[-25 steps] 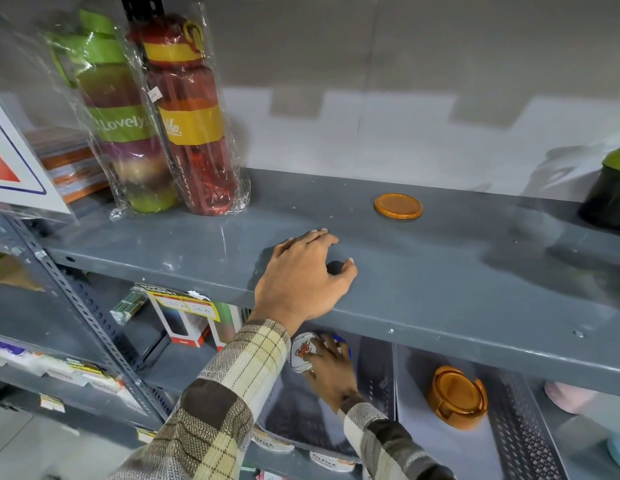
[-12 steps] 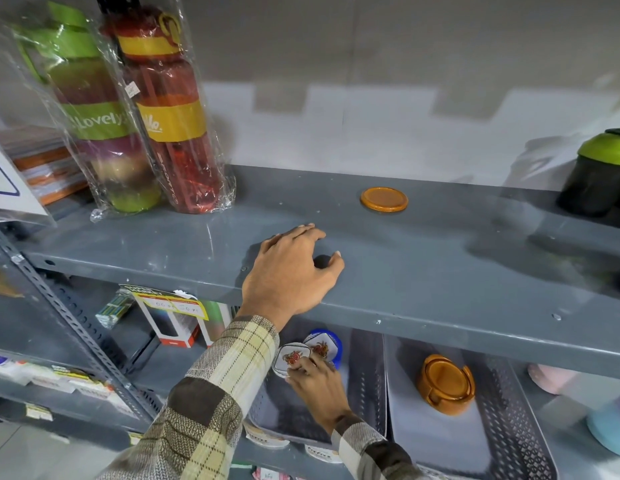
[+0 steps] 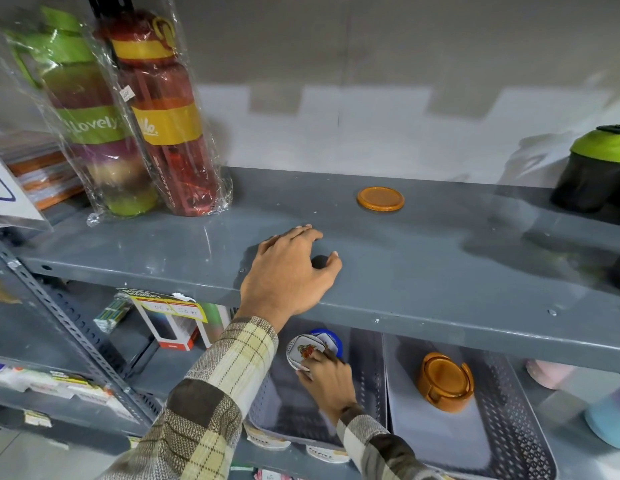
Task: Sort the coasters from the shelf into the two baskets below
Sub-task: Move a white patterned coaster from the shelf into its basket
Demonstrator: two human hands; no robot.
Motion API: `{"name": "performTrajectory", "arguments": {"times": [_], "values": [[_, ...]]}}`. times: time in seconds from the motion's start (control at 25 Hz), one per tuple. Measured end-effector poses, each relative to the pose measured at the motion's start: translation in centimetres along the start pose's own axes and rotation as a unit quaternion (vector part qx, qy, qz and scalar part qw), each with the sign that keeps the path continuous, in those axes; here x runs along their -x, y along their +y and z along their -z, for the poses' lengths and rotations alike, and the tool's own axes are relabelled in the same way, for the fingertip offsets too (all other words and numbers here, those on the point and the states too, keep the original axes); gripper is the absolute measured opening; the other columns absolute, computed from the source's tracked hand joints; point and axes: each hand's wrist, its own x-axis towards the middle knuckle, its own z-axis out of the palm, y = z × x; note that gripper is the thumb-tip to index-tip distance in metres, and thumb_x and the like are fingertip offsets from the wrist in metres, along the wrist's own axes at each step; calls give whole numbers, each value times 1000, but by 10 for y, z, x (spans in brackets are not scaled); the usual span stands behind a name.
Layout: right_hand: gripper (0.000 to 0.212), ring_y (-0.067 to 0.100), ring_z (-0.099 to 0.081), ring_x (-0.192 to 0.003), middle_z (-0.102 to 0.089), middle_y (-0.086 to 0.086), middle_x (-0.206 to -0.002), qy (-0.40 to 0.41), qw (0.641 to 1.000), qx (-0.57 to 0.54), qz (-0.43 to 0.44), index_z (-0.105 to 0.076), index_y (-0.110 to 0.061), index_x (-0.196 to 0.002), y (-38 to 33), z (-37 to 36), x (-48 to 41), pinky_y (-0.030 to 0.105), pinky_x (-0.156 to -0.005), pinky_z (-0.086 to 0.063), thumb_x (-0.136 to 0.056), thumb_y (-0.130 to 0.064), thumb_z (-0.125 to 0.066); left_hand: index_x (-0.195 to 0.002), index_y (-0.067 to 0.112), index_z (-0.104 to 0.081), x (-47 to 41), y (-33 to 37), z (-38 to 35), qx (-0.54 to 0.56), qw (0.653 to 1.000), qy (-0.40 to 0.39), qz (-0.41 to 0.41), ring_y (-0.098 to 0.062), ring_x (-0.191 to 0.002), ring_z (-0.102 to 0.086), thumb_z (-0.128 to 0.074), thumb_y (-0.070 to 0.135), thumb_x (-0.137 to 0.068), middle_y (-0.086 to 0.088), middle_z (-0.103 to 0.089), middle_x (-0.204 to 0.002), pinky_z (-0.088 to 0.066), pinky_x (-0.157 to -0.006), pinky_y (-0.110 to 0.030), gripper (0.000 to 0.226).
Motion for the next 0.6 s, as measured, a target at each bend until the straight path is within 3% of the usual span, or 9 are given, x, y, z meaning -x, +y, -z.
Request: {"name": "performTrajectory", "arguments": {"times": [0.2,0.44,0.6], "values": [[18,11,-71,-85,-75,-15,-82,-16,1000,18,-19,-76,-29,-71,5,5,-1,31,-75,-57,-59,-41,-83,-137,27,-54,0,0,-1,-2,1000,0,0,-13,-134,-42,-48,53,-91,9,-46,-149,-23,-113,-33,53],[26,14,-67,-86,-73,-17,-83,-44,998,44,-21,-76,-32,-76,10,4,1,38,-76,-53,-57,-48,-83,-137,27,-53,0,1,0,-6,1000,0,0,-13,-133,-43,-47,53,-91,9,-46,-148,-23,-113,-33,53],[36,18,-67,-93,-72,-11,-95,-58,996,56,-30,-74,-32,-73,9,6,-3,43,-76,-54,-55,-63,-80,-137,27,-53,0,2,0,-7,1000,-1,-1,-12,-134,-43,-47,54,-91,9,-47,-148,-23,-113,-33,54]]}}
